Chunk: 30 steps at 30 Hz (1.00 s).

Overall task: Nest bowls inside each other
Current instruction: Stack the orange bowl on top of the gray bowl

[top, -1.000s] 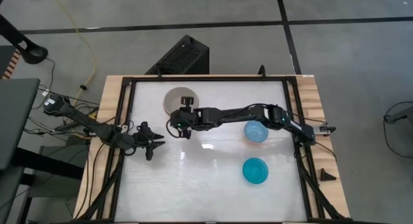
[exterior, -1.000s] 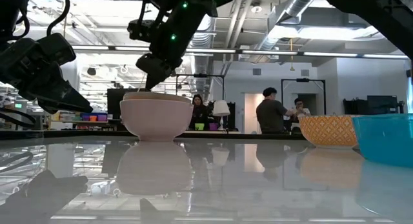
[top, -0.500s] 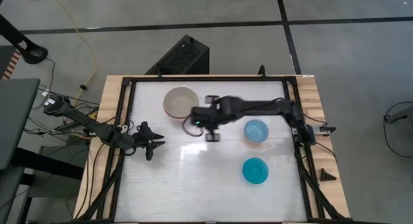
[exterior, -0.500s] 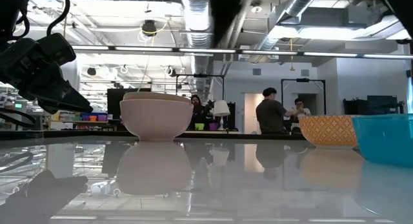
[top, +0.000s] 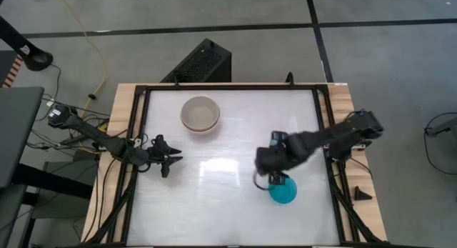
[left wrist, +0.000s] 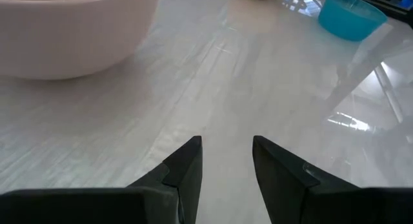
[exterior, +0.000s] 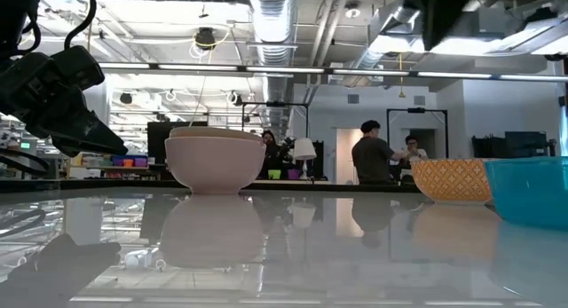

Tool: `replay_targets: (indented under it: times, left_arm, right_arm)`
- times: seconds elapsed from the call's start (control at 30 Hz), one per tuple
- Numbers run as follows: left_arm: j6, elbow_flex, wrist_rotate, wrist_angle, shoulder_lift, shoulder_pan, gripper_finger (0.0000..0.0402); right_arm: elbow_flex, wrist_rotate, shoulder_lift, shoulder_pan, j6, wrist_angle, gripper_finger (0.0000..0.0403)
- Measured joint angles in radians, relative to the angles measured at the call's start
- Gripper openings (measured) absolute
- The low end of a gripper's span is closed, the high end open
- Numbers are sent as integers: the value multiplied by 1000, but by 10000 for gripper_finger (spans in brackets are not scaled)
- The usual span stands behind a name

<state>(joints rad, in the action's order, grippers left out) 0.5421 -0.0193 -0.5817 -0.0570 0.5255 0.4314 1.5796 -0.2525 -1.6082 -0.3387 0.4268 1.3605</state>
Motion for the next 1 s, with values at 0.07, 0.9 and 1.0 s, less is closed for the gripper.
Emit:
replay_targets:
  times: [0.07,0.9,1.0]
  left_arm:
    - [0,0,0,0,0,0,125]
    - [0,0,0,0,0,0,125]
    - [0,0,0,0,0,0,125]
  right_arm:
    - [-151,-39,70,-37,72,-107,102]
    - [-590,-37,261,155,-66,-332,276]
    - [-590,-8,194,191,-94,-348,276]
